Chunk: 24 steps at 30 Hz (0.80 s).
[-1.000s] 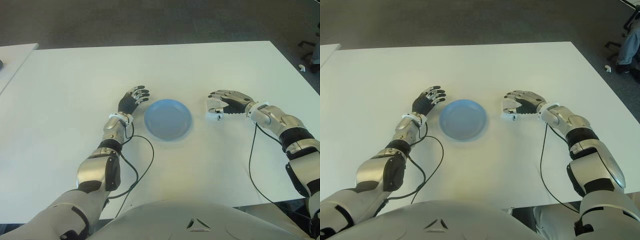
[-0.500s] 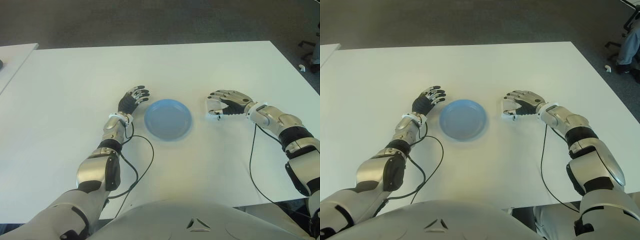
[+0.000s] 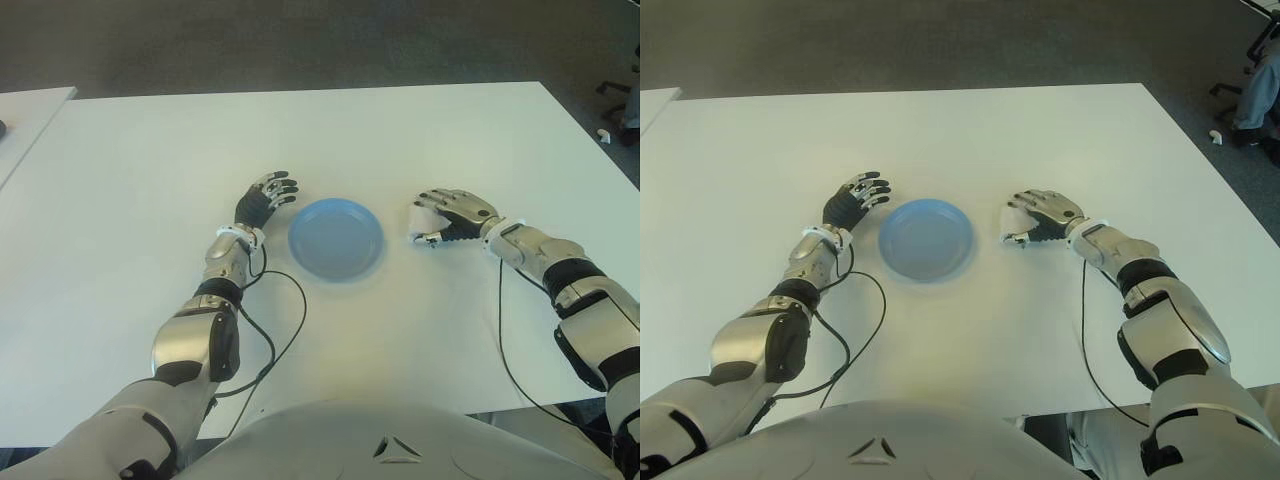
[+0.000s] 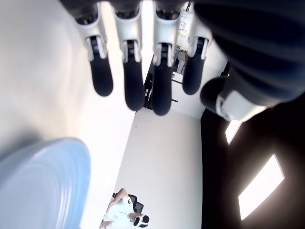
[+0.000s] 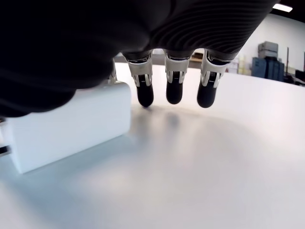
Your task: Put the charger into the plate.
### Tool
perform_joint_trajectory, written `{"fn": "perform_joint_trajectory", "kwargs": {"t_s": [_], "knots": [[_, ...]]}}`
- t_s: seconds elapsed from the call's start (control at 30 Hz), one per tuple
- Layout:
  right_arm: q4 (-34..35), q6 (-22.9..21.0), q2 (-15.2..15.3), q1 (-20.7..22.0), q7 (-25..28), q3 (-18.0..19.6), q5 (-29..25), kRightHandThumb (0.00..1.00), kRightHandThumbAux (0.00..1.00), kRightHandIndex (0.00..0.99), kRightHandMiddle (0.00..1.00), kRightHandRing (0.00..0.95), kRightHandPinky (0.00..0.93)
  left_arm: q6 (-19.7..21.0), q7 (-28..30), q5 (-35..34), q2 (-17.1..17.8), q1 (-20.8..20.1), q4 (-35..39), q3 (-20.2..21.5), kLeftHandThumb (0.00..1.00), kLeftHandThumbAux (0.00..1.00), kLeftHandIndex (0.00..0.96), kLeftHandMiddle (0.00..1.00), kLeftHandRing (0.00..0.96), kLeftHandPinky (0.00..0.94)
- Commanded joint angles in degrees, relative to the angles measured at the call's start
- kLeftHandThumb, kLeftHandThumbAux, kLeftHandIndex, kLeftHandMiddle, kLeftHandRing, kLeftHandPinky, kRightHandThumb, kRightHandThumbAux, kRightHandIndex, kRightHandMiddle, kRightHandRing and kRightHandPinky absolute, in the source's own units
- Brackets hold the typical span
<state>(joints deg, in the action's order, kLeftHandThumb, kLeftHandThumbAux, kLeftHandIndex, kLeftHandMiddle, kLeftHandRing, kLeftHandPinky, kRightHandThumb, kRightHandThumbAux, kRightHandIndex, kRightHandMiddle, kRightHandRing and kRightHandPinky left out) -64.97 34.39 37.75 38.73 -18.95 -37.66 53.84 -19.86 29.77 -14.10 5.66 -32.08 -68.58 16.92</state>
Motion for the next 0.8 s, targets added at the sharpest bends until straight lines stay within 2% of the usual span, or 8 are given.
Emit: {"fn": "perform_joint_trajectory", "kwargs": {"t_s": [0.03,0.23,0.47,0.8], "knots": [[-1.5,-0.7,-1.2,0.3,-0.5,-1.4,0.9,0.298,0.129,0.000,0.000,0.000,0.000,2.3,-0.2,0.5,0.5,2.0,-1.4,-0.1,0.000,0.526,0.298,0.378,0.343,0.317],[-2.7,-2.1,-2.4,0.1,-2.2,-2.5,1.2,0.294,0.129,0.000,0.000,0.000,0.000,2.4,0.2,0.1,0.6,2.3,-0.9,0.1,0.000,0.524,0.299,0.379,0.345,0.324],[-5.5,-5.9,-4.6,0.0,-6.5,-4.9,2.5,0.298,0.134,0.000,0.000,0.000,0.000,3.0,0.8,-0.3,0.8,2.6,-0.4,0.5,0.000,0.529,0.303,0.381,0.349,0.327],[-6.3,-7.1,-5.2,-0.1,-9.3,-7.0,2.3,0.286,0.137,0.000,0.000,0.000,0.000,3.6,1.2,-0.6,1.1,2.9,0.1,0.6,0.000,0.532,0.300,0.380,0.350,0.326]]}}
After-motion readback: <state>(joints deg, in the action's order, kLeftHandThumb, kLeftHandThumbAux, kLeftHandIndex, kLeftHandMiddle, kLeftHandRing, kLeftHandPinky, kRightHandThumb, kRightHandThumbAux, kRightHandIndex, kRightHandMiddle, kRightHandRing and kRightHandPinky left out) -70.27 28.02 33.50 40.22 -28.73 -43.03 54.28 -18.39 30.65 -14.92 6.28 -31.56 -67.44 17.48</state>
